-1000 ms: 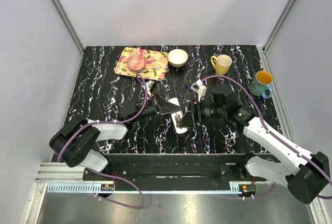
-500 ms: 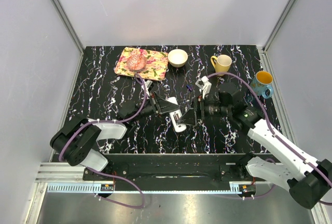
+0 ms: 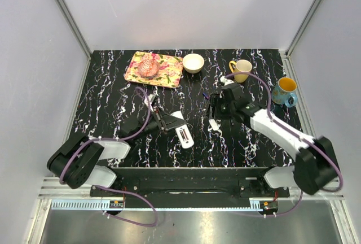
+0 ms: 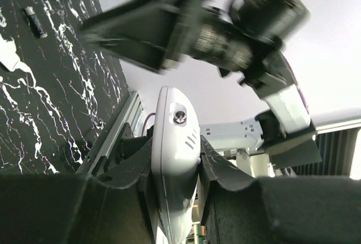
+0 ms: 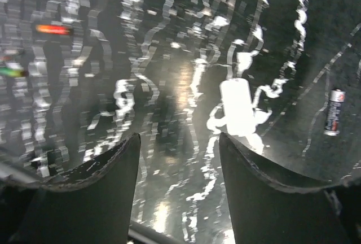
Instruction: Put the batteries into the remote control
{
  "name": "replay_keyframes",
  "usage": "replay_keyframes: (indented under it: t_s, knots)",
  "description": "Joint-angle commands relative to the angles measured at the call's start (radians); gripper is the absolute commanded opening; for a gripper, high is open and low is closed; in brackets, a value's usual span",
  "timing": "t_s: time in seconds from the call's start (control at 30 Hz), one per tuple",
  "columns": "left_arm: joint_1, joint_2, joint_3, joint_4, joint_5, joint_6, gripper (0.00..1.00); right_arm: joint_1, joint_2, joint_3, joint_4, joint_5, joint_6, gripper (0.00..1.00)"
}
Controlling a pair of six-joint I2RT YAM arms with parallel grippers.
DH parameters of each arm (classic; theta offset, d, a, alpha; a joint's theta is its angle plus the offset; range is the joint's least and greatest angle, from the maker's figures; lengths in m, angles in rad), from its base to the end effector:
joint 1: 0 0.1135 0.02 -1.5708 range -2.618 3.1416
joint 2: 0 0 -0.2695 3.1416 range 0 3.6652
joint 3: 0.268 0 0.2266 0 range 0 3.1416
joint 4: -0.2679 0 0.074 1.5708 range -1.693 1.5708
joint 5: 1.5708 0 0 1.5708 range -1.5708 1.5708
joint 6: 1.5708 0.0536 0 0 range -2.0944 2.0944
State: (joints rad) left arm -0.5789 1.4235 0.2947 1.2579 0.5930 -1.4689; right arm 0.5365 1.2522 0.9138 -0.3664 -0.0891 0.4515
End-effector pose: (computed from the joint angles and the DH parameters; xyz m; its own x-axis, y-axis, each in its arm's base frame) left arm 0.1892 -0.1595 0.2235 -0.9019 -0.3961 -0.1725 0.2006 -0.0304 -0.9792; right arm 0.2199 0.1363 0.2710 -0.7485 0.0605 -0.6603 -0.2676 0.8836 0.3843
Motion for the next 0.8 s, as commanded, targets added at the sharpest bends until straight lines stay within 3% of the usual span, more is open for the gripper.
replay_keyframes:
  t_s: [0.0, 0.27, 0.47, 0.77]
  knots:
    - [0.007, -0.142, -0.028, 0.082, -0.009, 0.13, 0.0, -0.001, 0.157, 0.08, 0.053, 0.166, -0.105, 0.64]
    - [0.019, -0.337, -0.015, -0.178, 0.013, 0.265, 0.0, -0.036, 0.513, 0.353, 0.096, 0.215, -0.25, 0.63]
    - [0.027, -0.397, -0.012, -0.265, 0.042, 0.305, 0.0, -0.053, 0.738, 0.523, 0.121, 0.206, -0.312, 0.65]
    - [0.034, -0.514, 0.006, -0.466, 0.031, 0.418, 0.0, -0.082, 0.863, 0.637, 0.13, 0.23, -0.349, 0.63]
